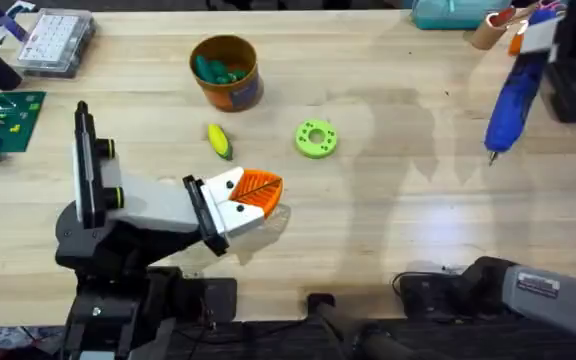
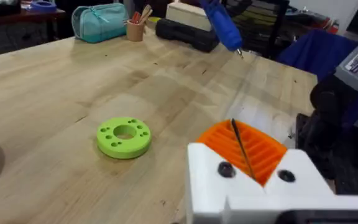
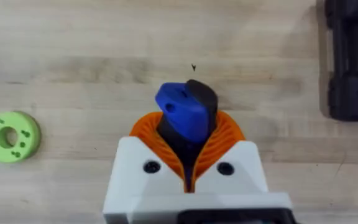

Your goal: Pick up the gripper from the table and insert it into the empty holder that is missing its gripper. Then pick up a screw, insert it into the mounting hole, and use the screwdriver to tighten it. Finally, clean up the table by picking up the vegetable and placing it into the bucket.

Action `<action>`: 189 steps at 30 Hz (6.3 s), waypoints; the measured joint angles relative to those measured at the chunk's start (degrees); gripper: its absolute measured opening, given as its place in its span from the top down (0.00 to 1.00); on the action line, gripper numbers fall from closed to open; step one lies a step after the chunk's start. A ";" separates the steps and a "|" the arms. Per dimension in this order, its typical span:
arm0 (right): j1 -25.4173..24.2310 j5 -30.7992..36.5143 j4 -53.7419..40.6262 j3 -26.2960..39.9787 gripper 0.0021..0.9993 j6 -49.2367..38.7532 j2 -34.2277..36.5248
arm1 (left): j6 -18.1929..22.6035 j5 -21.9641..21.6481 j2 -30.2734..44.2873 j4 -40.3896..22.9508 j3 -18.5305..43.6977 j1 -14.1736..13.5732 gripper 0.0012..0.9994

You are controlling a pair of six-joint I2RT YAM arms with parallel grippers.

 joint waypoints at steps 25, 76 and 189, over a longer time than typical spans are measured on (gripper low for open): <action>1.81 -18.92 -1.12 11.42 0.98 1.25 -9.72 | 0.00 0.00 0.00 -0.02 0.00 0.00 1.00; 2.02 -5.79 -15.82 12.00 0.98 -1.69 3.34 | 0.00 0.00 -0.01 -0.01 0.00 0.00 1.00; 2.14 13.03 6.99 -3.26 0.98 7.24 31.28 | 0.00 -0.46 0.00 0.11 -0.02 0.00 1.00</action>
